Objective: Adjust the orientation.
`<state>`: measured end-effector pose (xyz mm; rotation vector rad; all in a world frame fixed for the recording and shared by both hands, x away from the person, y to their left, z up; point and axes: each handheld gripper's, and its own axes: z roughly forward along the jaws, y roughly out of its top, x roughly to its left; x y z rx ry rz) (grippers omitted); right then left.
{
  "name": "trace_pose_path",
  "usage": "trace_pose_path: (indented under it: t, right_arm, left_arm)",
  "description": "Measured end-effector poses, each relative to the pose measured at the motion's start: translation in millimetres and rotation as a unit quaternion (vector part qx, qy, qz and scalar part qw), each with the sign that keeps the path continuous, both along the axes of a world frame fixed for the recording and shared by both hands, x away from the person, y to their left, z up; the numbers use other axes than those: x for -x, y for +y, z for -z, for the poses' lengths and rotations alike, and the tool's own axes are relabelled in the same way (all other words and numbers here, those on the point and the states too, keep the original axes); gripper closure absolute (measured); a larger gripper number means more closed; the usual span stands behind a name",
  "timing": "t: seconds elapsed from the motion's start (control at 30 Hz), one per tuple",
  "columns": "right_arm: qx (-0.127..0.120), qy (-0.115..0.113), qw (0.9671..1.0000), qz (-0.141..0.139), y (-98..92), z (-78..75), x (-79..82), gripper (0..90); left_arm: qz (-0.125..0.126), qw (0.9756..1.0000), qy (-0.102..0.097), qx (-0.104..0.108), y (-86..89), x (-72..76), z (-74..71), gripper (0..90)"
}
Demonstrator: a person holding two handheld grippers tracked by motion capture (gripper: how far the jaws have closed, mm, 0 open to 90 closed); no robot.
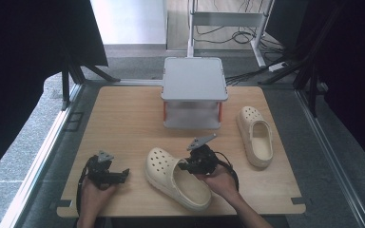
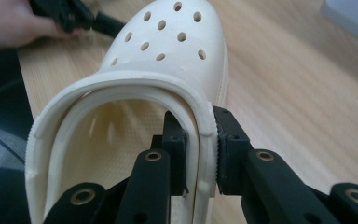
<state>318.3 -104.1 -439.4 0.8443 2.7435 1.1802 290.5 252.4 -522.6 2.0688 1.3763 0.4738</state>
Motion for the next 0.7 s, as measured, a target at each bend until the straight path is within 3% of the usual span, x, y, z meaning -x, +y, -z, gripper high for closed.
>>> trace_pose_path:
  t: [0.3,0.4,0.47,0.53,0.7]
  right_arm:
    - [0.009,0.003,1.0000,-0.001,-12.0,15.5,7.1,74.1]
    - [-0.015,0.027,0.9994,-0.017,-13.8,13.0,4.1,60.9]
    - [-0.010,0.033,0.9991,-0.023,-14.4,11.3,3.2,53.6]
    - [-0.004,0.027,0.9993,-0.025,-17.3,9.4,4.2,50.1]
    - [-0.016,0.032,0.9993,-0.012,-34.7,3.6,4.6,46.5]
  left_arm:
    - [0.000,1.0000,0.000,0.000,0.0,0.0,0.0,0.0]
    - [0.000,1.0000,0.000,0.000,0.0,0.0,0.0,0.0]
    - [0.000,1.0000,0.000,0.000,0.0,0.0,0.0,0.0]
    - [0.000,1.0000,0.000,0.000,0.0,0.0,0.0,0.0]
    - [0.000,1.0000,0.000,0.000,0.0,0.0,0.0,0.0]
